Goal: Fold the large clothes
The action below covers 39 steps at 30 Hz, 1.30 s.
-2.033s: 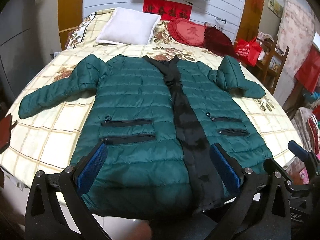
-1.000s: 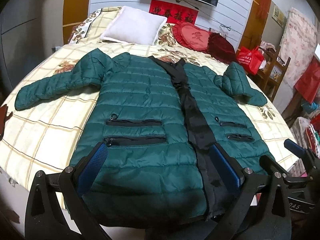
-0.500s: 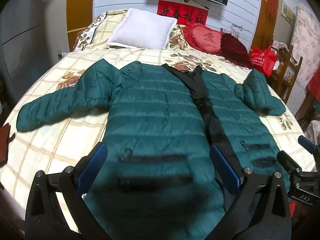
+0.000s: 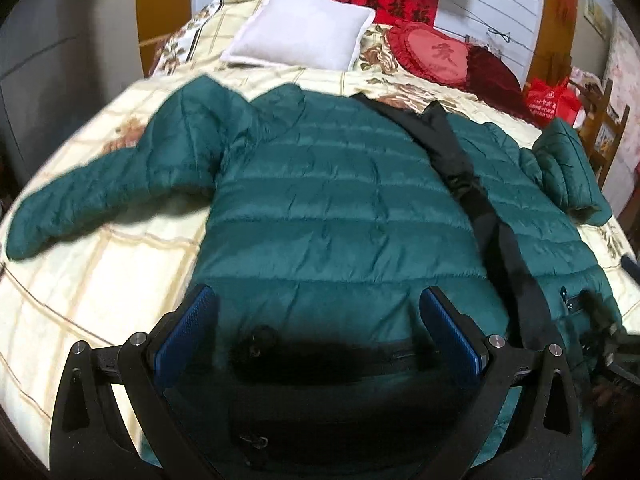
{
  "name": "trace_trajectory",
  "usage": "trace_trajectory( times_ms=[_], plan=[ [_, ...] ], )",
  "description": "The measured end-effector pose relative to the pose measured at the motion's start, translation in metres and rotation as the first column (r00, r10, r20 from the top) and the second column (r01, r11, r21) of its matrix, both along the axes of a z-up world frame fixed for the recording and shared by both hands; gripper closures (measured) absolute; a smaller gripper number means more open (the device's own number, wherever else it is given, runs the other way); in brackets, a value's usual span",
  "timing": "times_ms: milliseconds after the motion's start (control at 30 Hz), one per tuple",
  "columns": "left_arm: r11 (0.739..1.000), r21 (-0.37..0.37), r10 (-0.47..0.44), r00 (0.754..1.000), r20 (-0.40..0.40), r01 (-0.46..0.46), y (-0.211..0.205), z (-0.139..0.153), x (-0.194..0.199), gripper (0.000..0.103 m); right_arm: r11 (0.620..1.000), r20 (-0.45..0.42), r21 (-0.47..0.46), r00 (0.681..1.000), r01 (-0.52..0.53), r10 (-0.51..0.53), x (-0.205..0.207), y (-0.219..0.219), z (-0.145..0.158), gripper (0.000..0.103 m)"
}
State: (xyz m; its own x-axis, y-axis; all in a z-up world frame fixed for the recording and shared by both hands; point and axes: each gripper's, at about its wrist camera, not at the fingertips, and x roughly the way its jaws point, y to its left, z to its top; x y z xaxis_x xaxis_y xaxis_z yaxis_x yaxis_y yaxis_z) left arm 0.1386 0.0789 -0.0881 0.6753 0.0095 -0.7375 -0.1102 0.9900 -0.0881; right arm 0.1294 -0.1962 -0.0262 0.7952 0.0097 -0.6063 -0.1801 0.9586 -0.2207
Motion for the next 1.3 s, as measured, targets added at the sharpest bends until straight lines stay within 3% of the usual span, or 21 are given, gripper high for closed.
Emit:
trace_trajectory(
  times_ms=[100, 367, 567, 700, 833, 900, 1000, 1033, 1133, 1300],
  plan=[
    [1.0, -0.025, 0.01, 1.0, -0.012, -0.01, 0.004, -0.006, -0.005, 0.0, 0.999, -0.068, -0.014, 0.997, -0.035, 0.034, 0.003, -0.002, -0.017, 0.0],
    [0.999, -0.038, 0.007, 1.0, -0.002, -0.007, 0.005, -0.01, -0.016, 0.0, 0.996, -0.155, 0.08, 0.988, 0.03, -0.017, -0.004, -0.024, -0.022, 0.0],
    [0.998, -0.057, -0.004, 1.0, -0.03, 0.002, 0.011, -0.016, -0.006, 0.0, 1.0, -0.166, 0.017, 0.986, 0.017, -0.014, -0.009, -0.023, -0.022, 0.0],
    [0.998, -0.059, 0.006, 1.0, -0.023, -0.007, 0.013, -0.017, -0.005, 0.0, 0.995, -0.02, 0.018, 0.995, 0.099, -0.099, -0.019, -0.021, 0.012, 0.001],
    [0.999, -0.049, 0.009, 1.0, -0.028, -0.01, 0.011, -0.019, -0.005, 0.0, 0.988, 0.138, 0.152, 0.989, 0.025, -0.046, -0.038, -0.008, 0.057, 0.001],
    [0.999, -0.05, 0.009, 1.0, -0.027, -0.01, 0.011, -0.019, -0.006, 0.0, 0.978, 0.187, 0.209, 0.982, -0.006, -0.034, -0.047, -0.001, 0.061, 0.0],
    [0.999, -0.042, 0.011, 0.999, -0.031, -0.012, 0.01, -0.019, -0.006, 0.0, 0.965, 0.119, 0.259, 0.993, -0.044, 0.013, -0.048, 0.009, 0.036, 0.001],
    [0.999, -0.037, 0.011, 0.999, -0.033, -0.012, 0.009, -0.02, -0.006, 0.0, 0.97, 0.066, 0.24, 0.997, -0.041, 0.025, -0.042, 0.014, 0.031, 0.001],
    [0.999, -0.032, 0.012, 0.999, -0.038, -0.013, 0.009, -0.02, -0.007, 0.0, 0.975, 0.084, 0.209, 0.995, -0.077, 0.061, -0.044, 0.021, 0.032, 0.0],
    [1.0, -0.025, 0.011, 0.999, -0.051, -0.012, 0.008, -0.021, -0.007, 0.0, 0.991, 0.01, 0.126, 0.999, -0.044, 0.043, -0.035, 0.029, 0.017, 0.0]
  ],
)
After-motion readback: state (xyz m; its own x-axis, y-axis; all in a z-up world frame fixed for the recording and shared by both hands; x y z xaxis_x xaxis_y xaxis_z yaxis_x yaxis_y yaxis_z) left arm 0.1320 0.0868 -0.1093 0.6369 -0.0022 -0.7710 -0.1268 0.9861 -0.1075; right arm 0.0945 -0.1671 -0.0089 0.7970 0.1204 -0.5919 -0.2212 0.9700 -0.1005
